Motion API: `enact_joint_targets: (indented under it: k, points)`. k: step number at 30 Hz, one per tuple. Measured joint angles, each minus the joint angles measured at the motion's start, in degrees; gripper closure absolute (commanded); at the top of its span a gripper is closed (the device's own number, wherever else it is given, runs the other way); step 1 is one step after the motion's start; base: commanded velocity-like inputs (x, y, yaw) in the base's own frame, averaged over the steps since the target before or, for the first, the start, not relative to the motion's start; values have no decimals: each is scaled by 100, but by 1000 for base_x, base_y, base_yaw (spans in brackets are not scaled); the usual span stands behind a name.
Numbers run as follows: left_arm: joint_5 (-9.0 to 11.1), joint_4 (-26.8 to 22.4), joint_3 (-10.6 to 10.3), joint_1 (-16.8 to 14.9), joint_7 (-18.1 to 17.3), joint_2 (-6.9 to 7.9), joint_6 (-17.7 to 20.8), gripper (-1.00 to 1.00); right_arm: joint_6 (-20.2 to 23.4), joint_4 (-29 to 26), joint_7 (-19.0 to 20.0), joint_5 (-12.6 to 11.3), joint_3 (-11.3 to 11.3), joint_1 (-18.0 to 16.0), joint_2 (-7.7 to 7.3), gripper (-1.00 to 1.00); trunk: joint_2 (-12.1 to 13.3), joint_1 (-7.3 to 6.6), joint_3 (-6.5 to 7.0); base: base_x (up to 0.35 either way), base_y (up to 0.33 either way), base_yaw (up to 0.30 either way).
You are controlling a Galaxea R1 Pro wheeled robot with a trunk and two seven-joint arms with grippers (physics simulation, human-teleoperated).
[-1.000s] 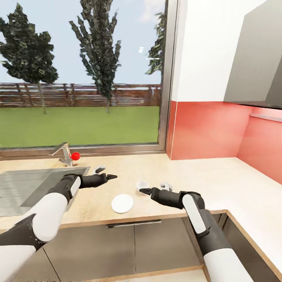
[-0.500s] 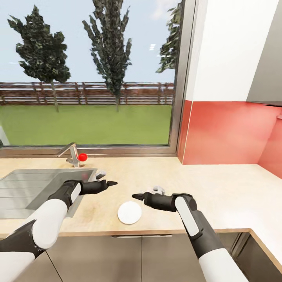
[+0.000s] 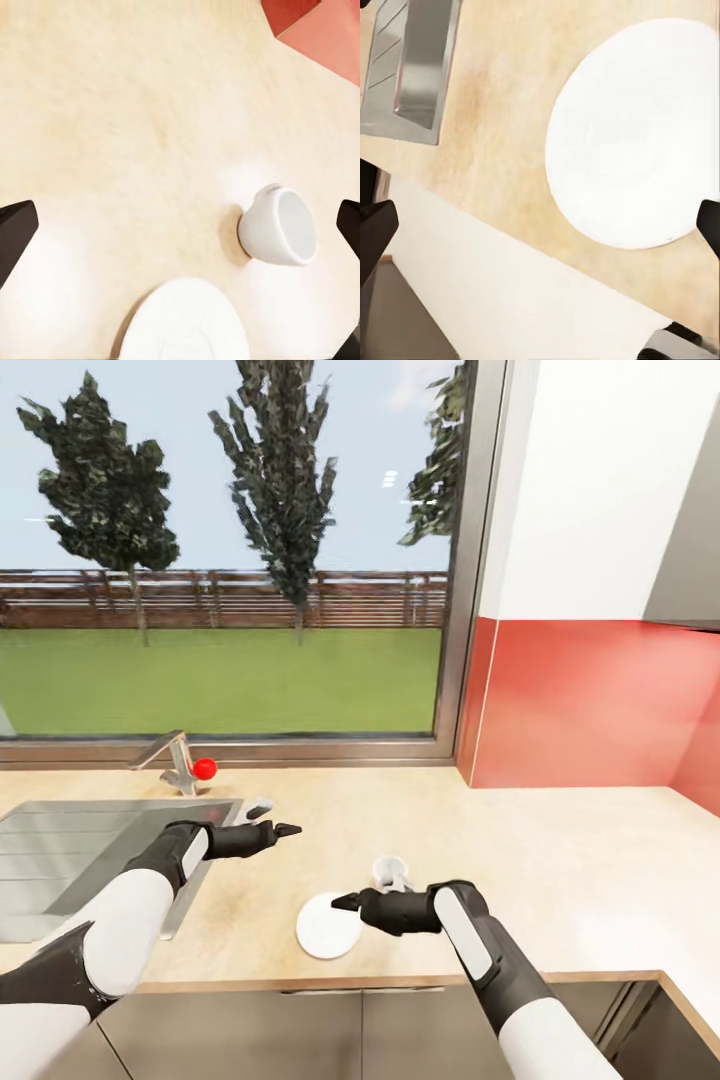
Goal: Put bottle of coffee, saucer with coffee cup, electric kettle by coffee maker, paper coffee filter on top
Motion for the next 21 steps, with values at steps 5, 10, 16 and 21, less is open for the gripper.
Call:
enact_joint_targets:
  k: [5,10,16,21]
  points:
    - [12,7,3,225,2,-2,-7,-100,-7,233,7,-2,-1,5,-9,-100,0,1,0,18,0,0]
    - [14,21,-2,400,2,-18,-5,-100,-8,396,17,-12,0,6,5,-100,0,1,0,1,0,0]
    - [27,18,6,596,-4,-33,-21,-100,-8,410,18,-7,7,6,17,-100,0,1,0,0,0,0]
    - [29,36,2,656,-9,-45,-10,-100,-8,413,21,-4,8,6,18,-100,0,1,0,0,0,0]
